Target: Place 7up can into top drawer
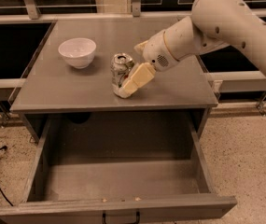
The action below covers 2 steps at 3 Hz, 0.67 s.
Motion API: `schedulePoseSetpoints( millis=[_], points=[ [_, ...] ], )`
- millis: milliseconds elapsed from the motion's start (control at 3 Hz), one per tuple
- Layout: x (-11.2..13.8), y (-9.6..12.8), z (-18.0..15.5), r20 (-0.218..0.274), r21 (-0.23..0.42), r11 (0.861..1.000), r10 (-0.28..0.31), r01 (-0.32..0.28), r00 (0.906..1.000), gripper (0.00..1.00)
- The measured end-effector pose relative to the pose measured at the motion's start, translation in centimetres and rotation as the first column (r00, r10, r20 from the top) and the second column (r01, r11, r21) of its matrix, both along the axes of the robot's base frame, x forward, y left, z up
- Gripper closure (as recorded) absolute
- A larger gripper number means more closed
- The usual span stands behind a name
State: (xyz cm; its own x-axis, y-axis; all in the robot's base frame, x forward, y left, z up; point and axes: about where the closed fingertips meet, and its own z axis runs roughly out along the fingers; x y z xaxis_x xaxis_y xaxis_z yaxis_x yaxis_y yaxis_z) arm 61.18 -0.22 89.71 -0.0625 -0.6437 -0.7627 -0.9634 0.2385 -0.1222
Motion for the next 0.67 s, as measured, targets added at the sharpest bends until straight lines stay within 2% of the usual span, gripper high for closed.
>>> schedulePoseSetpoints(
  millis=[333, 667],
  points=[
    [-1.11, 2.70, 0.04, -0.008, 0.044, 0.997, 0.062, -0.061, 0.9981, 0.00],
    [-0.81, 3.18, -0.41, -0.002, 0.036, 0.998, 0.058, -0.058, 0.9983, 0.00]
  ],
)
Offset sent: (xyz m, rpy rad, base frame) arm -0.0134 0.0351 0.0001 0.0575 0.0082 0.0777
